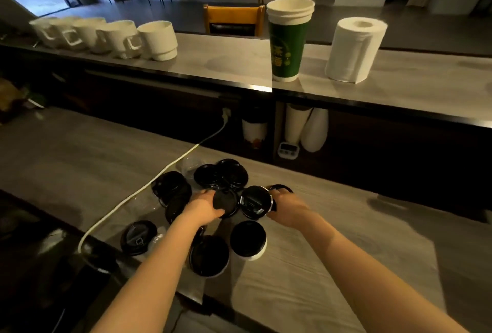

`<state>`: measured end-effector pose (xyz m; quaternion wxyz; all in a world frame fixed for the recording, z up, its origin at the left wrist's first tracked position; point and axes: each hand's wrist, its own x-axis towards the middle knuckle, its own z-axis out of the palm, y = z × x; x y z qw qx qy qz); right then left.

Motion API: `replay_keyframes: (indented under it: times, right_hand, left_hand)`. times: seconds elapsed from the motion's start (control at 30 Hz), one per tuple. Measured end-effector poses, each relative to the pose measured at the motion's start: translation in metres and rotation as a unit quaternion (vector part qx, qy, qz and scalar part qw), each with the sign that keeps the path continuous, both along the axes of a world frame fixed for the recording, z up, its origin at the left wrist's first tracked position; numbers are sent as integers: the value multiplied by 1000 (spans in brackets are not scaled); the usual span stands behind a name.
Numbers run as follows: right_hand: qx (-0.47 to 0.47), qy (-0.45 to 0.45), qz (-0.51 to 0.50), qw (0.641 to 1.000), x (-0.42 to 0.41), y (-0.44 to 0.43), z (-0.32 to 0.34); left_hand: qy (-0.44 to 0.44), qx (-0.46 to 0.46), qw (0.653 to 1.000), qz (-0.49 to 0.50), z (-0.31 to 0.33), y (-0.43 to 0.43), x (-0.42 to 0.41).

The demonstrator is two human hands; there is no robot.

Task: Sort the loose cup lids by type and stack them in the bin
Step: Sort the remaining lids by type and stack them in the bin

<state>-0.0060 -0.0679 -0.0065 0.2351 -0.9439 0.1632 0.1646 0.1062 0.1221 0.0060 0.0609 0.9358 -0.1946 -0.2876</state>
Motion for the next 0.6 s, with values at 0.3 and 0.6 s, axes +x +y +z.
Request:
replay_keyframes:
  times: [0.3,0.6]
  right_hand:
    - [-114,61,123,984,50,17,-28]
    - [64,-68,-18,996,53,-4,-25]
  left_hand:
    - [-22,41,998,-41,-40,-16,27]
    - [-62,-8,997,-37,-46,-14,30]
